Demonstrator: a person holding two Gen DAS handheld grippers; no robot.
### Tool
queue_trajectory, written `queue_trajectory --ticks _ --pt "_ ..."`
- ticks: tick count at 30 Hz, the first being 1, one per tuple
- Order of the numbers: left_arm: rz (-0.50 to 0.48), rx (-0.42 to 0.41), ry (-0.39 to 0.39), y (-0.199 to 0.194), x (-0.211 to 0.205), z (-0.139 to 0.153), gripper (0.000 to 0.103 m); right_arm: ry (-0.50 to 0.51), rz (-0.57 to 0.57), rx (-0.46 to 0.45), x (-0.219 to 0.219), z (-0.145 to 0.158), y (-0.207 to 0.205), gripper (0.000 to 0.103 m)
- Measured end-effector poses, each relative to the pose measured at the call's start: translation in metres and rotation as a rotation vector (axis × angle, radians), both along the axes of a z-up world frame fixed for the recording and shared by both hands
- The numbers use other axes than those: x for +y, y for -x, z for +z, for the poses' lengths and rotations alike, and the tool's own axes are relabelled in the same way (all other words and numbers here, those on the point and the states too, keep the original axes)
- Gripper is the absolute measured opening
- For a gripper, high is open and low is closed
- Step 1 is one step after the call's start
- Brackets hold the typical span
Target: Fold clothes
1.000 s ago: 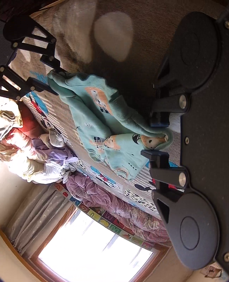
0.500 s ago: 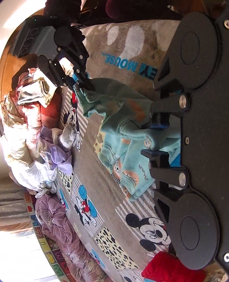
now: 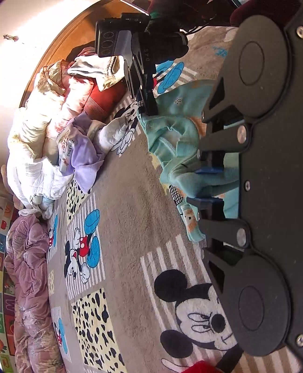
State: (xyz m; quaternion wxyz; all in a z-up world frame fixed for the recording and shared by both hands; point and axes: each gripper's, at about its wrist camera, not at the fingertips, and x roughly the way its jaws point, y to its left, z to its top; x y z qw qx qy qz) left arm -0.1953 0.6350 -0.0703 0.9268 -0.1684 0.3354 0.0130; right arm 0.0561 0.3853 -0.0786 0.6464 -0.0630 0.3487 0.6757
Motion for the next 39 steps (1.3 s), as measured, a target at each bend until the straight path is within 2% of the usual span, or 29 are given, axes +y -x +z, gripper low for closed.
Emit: queue_trajectory --ticks 4,10,14,17,18,21,24,27,29,31,32,33,34,36,37,38,39 --pt "0.009 -0.025 0.018 -0.015 0.021 -0.007 0.016 -0.024 -0.046 0.086 0.011 -0.019 -0.026 0.023" --pt "0.015 -0.006 0.039 -0.04 0.041 -0.034 0.016 -0.012 -0.105 0.187 0.025 -0.052 -0.05 0.023" --pt "0.031 -0.009 0.066 -0.04 0.043 -0.05 0.016 0.003 -0.136 0.373 0.029 -0.082 -0.067 0.025" --pt "0.081 -0.043 0.073 -0.027 0.04 -0.047 0.019 -0.021 -0.208 0.464 0.021 -0.09 -0.074 0.038" --pt "0.106 -0.062 0.082 -0.02 0.04 -0.043 0.023 -0.037 -0.237 0.481 0.014 -0.089 -0.074 0.047" --pt "0.178 -0.098 0.115 0.001 0.037 -0.034 0.033 -0.073 -0.328 0.457 -0.008 -0.074 -0.068 0.062" --pt "0.223 -0.102 0.157 0.014 0.029 -0.031 0.039 -0.084 -0.349 0.413 -0.019 -0.055 -0.049 0.062" --pt "0.243 -0.076 0.222 0.012 0.019 -0.037 0.039 -0.023 -0.365 0.264 -0.012 -0.038 -0.021 0.064" --pt "0.279 -0.04 0.218 0.002 0.013 -0.045 0.036 0.034 -0.356 0.156 0.002 -0.037 -0.004 0.057" --pt "0.299 -0.031 0.22 -0.003 0.008 -0.054 0.021 0.085 -0.345 0.109 0.017 -0.045 0.005 0.027" --pt "0.309 -0.047 0.237 -0.003 0.008 -0.057 0.013 0.094 -0.348 0.113 0.02 -0.05 0.005 0.026" --pt "0.318 -0.079 0.282 0.001 0.009 -0.06 0.01 0.093 -0.359 0.134 0.021 -0.056 0.002 0.021" --pt "0.322 -0.131 0.343 0.008 0.012 -0.062 0.01 0.063 -0.369 0.209 0.016 -0.062 -0.005 0.017" --pt "0.335 -0.272 0.497 0.025 0.02 -0.069 0.01 -0.072 -0.376 0.444 -0.005 -0.075 -0.022 0.013" --pt "0.336 -0.315 0.537 0.029 0.022 -0.072 0.01 -0.159 -0.365 0.555 -0.016 -0.083 -0.028 0.012" --pt "0.34 -0.345 0.574 0.031 0.025 -0.077 0.01 -0.233 -0.355 0.651 -0.023 -0.09 -0.033 0.012" --pt "0.354 -0.33 0.597 0.03 0.027 -0.084 0.01 -0.256 -0.355 0.703 -0.025 -0.098 -0.036 0.012"
